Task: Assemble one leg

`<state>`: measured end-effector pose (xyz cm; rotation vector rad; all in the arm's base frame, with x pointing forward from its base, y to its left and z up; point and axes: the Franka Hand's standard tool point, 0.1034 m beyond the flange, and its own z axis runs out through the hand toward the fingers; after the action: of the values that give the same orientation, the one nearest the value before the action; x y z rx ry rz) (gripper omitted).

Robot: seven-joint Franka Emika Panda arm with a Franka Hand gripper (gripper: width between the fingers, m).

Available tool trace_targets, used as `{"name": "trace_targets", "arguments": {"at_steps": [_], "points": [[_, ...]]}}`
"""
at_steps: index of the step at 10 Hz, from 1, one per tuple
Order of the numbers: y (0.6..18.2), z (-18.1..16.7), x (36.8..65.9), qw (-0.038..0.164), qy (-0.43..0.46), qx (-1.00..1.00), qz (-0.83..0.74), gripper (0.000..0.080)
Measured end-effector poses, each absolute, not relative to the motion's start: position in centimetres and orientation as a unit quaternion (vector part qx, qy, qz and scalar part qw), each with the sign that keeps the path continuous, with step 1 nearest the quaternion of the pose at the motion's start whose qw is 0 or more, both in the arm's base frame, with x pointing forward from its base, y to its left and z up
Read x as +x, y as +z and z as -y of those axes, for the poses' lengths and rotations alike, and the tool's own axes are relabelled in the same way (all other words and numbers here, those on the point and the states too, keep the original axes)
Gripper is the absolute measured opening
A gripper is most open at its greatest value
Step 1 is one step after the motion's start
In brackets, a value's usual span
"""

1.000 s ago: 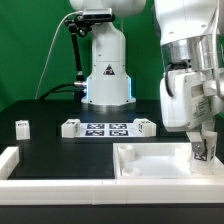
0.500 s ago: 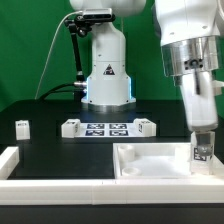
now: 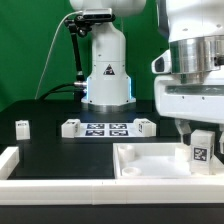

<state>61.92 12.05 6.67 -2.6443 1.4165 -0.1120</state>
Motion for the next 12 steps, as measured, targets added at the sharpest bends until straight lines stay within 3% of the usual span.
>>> {"name": "trace_targets", "arguments": {"at_steps": [3,5,7,8,9,12], "points": [[6.71,-11.91,61.96,0.047,-0.052,-0.956,-0.285,0.0648],[6.72,-11.75,62.0,0.042,-0.055,-0.971,-0.231,0.0648],[6.72,-11.74,62.0,0.042,-0.055,-0.97,-0.231,0.0418],[6.71,-11.74,62.0,0.042,-0.055,-0.97,-0.231,0.0418],[6.72,-11.74,62.0,0.043,-0.055,-0.969,-0.239,0.0288],[6.71,-11.69,61.99,0.048,-0.057,-0.944,-0.32,0.0288]]}}
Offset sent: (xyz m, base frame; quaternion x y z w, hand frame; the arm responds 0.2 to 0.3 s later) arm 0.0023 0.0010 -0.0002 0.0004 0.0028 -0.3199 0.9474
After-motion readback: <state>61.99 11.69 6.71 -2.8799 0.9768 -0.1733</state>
